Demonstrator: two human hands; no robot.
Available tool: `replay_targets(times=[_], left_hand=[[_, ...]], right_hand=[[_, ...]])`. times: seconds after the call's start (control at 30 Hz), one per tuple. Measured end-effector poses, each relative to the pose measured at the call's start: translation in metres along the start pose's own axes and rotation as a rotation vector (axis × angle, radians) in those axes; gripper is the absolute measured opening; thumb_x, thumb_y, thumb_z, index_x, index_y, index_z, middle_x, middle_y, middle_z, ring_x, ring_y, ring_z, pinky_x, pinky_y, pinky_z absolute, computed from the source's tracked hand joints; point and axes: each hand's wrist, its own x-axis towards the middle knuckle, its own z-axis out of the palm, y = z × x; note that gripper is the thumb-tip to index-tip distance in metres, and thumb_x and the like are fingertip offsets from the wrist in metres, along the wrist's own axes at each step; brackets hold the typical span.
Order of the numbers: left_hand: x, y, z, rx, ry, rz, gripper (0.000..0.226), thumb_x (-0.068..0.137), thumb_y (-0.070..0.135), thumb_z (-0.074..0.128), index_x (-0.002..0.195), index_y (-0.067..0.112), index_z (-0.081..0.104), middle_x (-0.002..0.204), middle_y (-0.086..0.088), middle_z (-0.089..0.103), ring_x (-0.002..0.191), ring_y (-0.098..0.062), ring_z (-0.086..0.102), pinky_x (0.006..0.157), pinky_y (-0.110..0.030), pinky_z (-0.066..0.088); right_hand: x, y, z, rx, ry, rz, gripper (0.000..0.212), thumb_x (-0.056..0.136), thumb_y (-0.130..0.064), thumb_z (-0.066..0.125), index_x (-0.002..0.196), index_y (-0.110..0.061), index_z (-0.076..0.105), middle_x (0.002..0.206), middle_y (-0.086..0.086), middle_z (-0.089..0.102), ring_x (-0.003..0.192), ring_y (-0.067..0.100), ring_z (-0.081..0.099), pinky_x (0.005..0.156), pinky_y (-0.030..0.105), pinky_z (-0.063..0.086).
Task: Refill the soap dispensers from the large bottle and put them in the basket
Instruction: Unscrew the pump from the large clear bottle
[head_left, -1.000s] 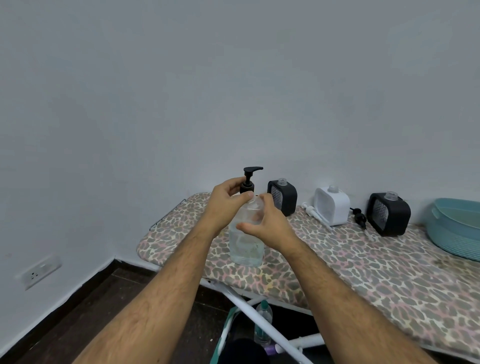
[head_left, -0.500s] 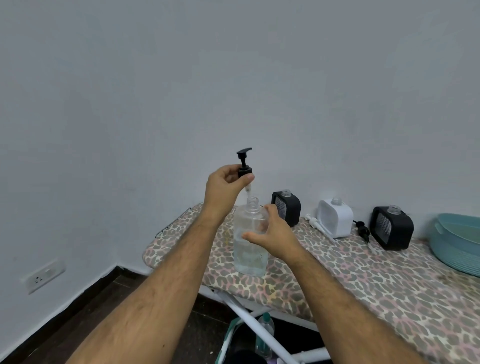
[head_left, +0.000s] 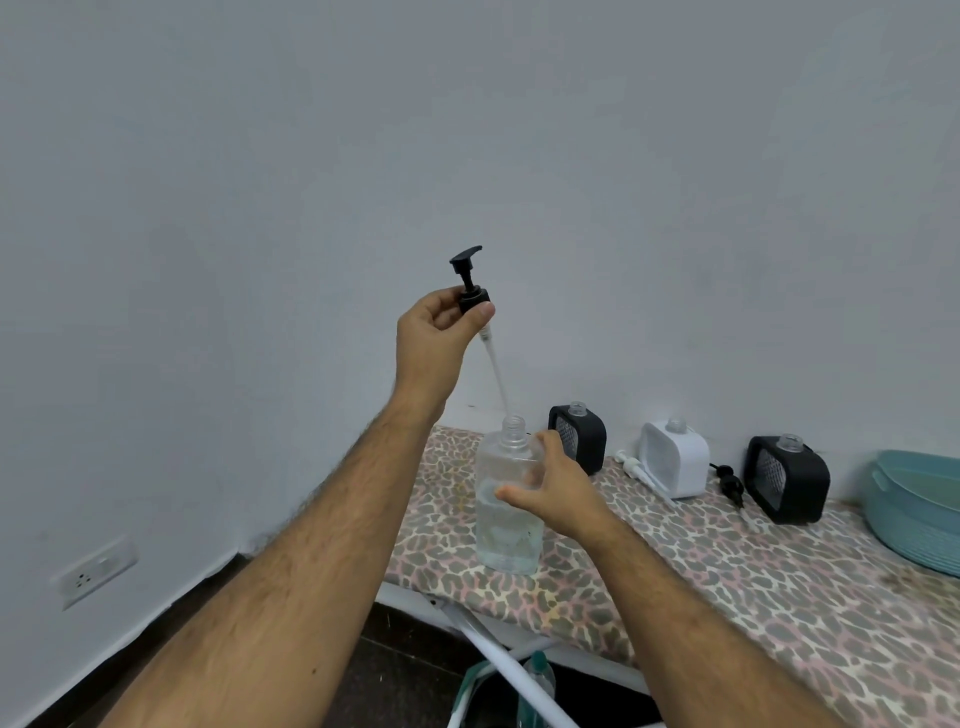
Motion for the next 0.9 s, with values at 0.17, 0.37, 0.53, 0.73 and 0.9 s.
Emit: replay_targets(times=[0.17, 0.37, 0.53, 0.73, 0.9], left_hand=[[-0.0010, 0.0032, 0.0005, 0.051, -0.012, 0.035, 0.025, 0.084, 0.010, 0.076, 0.107, 0.016, 0.069, 0.101, 0.005, 0.075, 0.098, -0.005, 0.070, 0.088, -0.018, 0.051], [-0.0022, 0.0069, 0.0015, 0.001, -0.033, 0.024, 0.025, 0.084, 0.008, 0.075, 0.107, 0.015, 0.069, 0.101, 0.002, 0.076, 0.099, -0.009, 0.070, 0.089, -0.018, 0.051], [-0.0038, 0.0072, 0.0038, -0.012, -0.036, 0.007, 0.025, 0.084, 0.007, 0.075, 0.106, 0.016, 0.068, 0.100, 0.004, 0.076, 0.098, -0.007, 0.070, 0.089, -0.018, 0.051], [-0.0059, 0.0052, 0.0049, 0.030, -0.065, 0.013, 0.026, 0.084, 0.007, 0.075, 0.107, 0.017, 0.068, 0.100, 0.005, 0.076, 0.098, -0.004, 0.070, 0.085, -0.014, 0.051], [-0.0025, 0.0091, 0.0004, -0.029, -0.008, 0.009, 0.023, 0.085, 0.005, 0.073, 0.106, 0.014, 0.068, 0.100, 0.002, 0.075, 0.098, -0.006, 0.070, 0.089, -0.017, 0.052]], right_hand=[[-0.0007, 0.0013, 0.0004, 0.004, 0.000, -0.003, 0.067, 0.074, -0.047, 0.077, 0.120, -0.027, 0.033, 0.111, -0.004, 0.062, 0.093, 0.017, 0.065, 0.081, 0.045, 0.058], [-0.0010, 0.0023, 0.0004, 0.006, -0.009, -0.006, 0.067, 0.077, -0.046, 0.077, 0.122, -0.026, 0.031, 0.112, -0.004, 0.061, 0.094, 0.017, 0.064, 0.081, 0.041, 0.058], [-0.0006, 0.0023, 0.0000, 0.001, -0.014, -0.010, 0.066, 0.077, -0.046, 0.076, 0.121, -0.026, 0.031, 0.112, -0.005, 0.061, 0.093, 0.016, 0.065, 0.082, 0.041, 0.057], [-0.0011, 0.0014, -0.0014, -0.002, -0.030, -0.009, 0.067, 0.078, -0.048, 0.074, 0.123, -0.026, 0.030, 0.114, -0.004, 0.061, 0.095, 0.017, 0.064, 0.083, 0.043, 0.057], [-0.0026, 0.0020, -0.0017, 0.003, -0.029, -0.011, 0.069, 0.077, -0.049, 0.074, 0.124, -0.026, 0.030, 0.113, -0.004, 0.061, 0.095, 0.017, 0.065, 0.084, 0.044, 0.058]])
